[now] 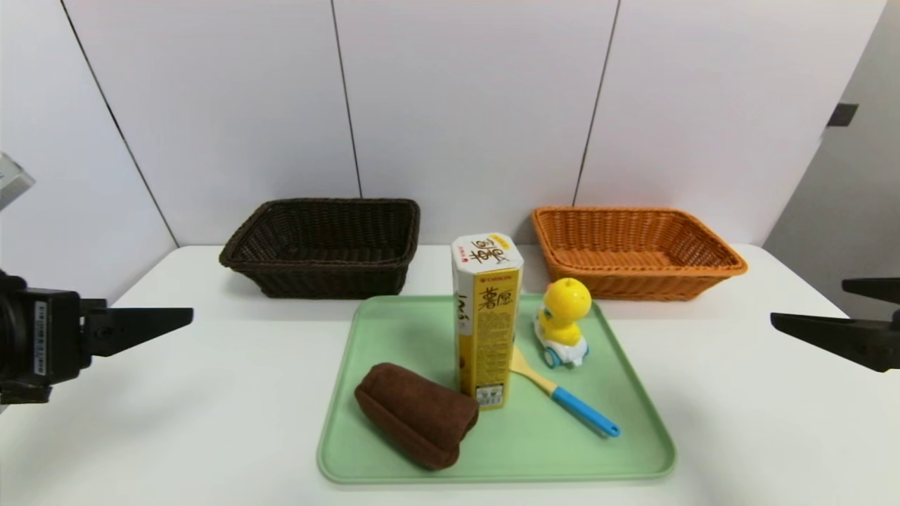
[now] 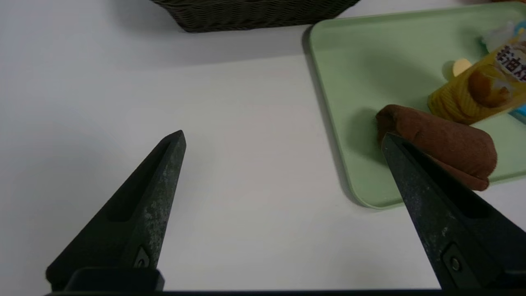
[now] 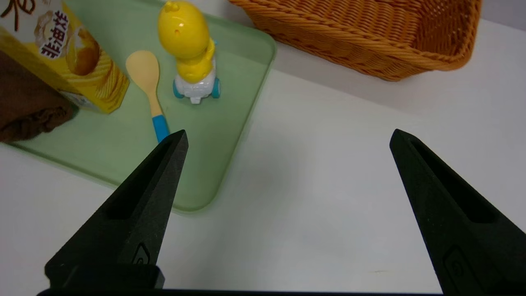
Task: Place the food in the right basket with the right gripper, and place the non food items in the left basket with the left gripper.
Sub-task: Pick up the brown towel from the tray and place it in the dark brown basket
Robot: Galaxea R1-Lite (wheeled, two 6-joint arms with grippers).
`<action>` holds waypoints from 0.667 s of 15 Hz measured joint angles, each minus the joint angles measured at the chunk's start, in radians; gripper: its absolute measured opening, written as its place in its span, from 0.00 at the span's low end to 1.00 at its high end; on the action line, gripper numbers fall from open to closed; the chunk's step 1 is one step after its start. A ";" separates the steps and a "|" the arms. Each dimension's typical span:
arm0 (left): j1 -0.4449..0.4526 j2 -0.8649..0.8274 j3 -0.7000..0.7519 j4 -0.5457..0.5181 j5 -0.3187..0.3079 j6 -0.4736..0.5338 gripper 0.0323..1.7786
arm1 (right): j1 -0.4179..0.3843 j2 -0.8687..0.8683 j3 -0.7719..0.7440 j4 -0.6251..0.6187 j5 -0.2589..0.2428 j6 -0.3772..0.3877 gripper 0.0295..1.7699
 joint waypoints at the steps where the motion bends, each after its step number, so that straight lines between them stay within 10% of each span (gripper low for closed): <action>1: -0.040 0.033 -0.017 0.002 -0.004 -0.017 0.95 | 0.031 0.023 -0.015 0.007 0.001 -0.015 0.96; 10: -0.353 0.273 -0.202 0.114 0.134 -0.265 0.95 | 0.129 0.172 -0.130 0.023 0.001 0.041 0.96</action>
